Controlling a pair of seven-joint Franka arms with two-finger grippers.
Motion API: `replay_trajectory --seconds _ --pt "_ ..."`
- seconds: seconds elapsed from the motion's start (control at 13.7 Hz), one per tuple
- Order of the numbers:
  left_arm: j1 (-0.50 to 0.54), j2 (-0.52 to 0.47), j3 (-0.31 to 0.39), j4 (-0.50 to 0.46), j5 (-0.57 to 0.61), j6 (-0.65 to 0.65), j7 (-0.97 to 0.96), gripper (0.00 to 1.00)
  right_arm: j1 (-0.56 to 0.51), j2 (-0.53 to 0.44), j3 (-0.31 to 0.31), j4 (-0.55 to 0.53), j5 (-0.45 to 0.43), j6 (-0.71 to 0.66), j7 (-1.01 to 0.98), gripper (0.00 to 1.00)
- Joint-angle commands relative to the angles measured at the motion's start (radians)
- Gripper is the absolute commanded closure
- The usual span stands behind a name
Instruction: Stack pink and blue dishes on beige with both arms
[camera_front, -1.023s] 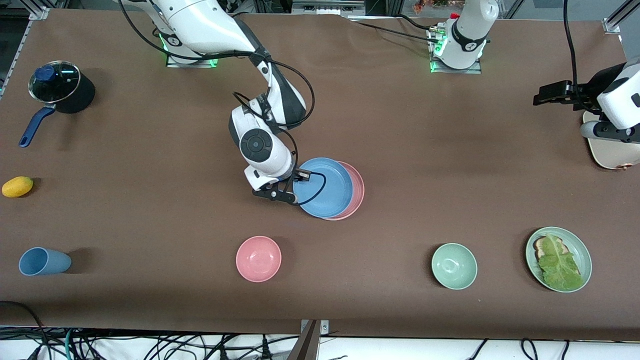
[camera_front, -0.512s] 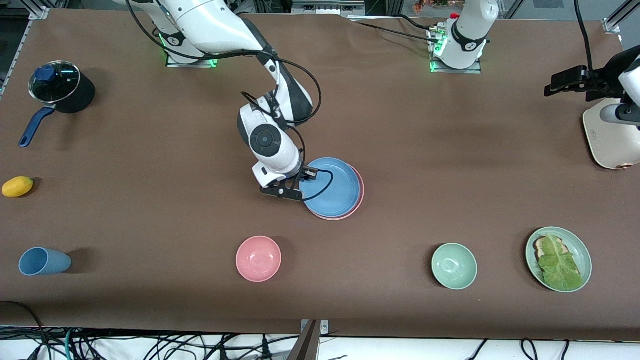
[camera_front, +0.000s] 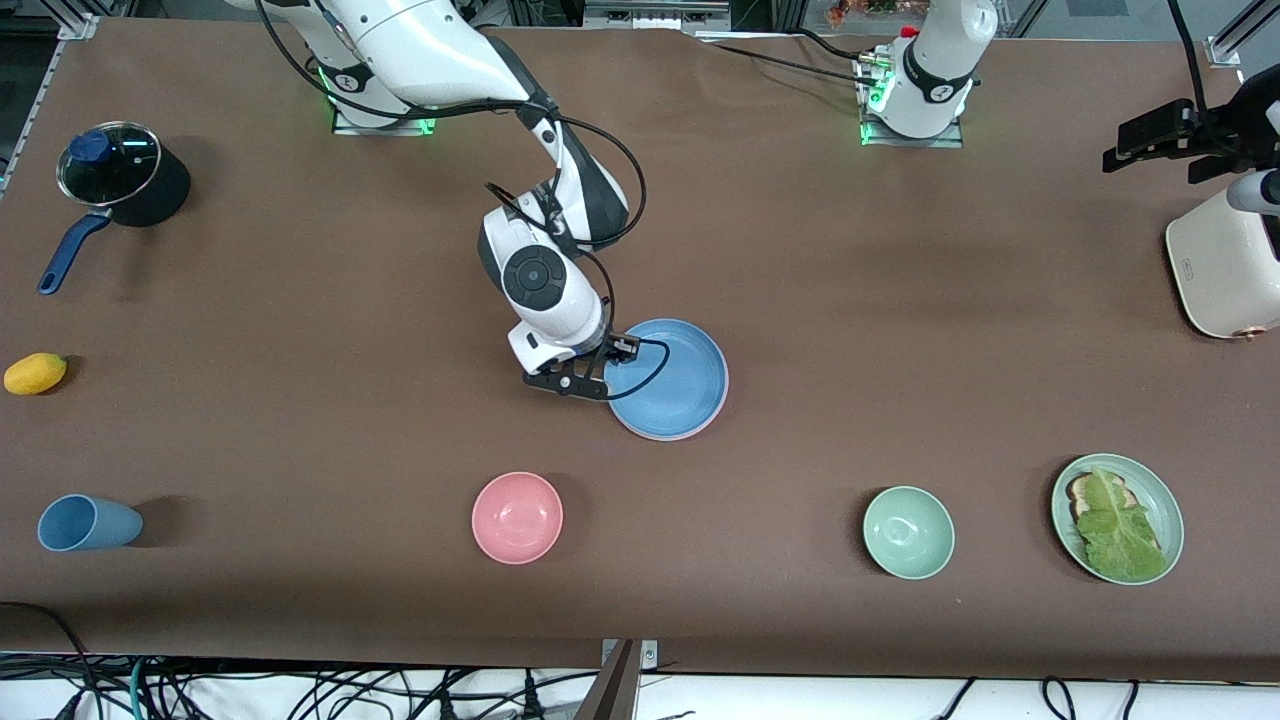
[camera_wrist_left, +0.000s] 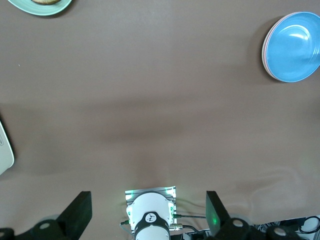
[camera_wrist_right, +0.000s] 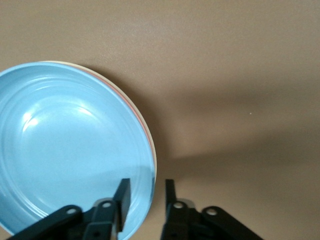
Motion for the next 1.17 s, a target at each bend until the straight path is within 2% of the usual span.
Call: replay_trajectory --seconds 0.0,0.37,0.73,0.88,1.02,1.1 --pt "0.004 -0.013 -0.003 -0.03 0.024 0.013 -0.004 0.0 0.005 -0.028 -0.027 0.011 -0.018 -0.02 0.017 0.0" --pt "0.001 -0.014 -0.01 -0.027 0.026 0.013 -0.007 0.0 0.007 -0.147 -0.176 0.011 -0.023 -0.229 -0.025 0.0" --pt "0.0 -0.012 -0.01 -0.02 0.026 0.015 -0.004 0.0 0.007 -0.282 -0.407 0.013 -0.02 -0.581 -0.343 0.0" --pt "-0.002 -0.011 -0.01 -0.013 0.026 0.016 -0.002 0.0 0.005 -0.344 -0.5 0.011 -0.021 -0.647 -0.486 0.0" --pt "-0.006 -0.011 -0.01 -0.011 0.026 0.018 -0.002 0.0 0.019 -0.391 -0.618 0.013 -0.021 -0.716 -0.536 0.0" --pt "-0.006 -0.011 -0.01 -0.011 0.027 0.018 -0.002 0.0 0.016 -0.402 -0.638 0.016 -0.03 -0.76 -0.537 0.0"
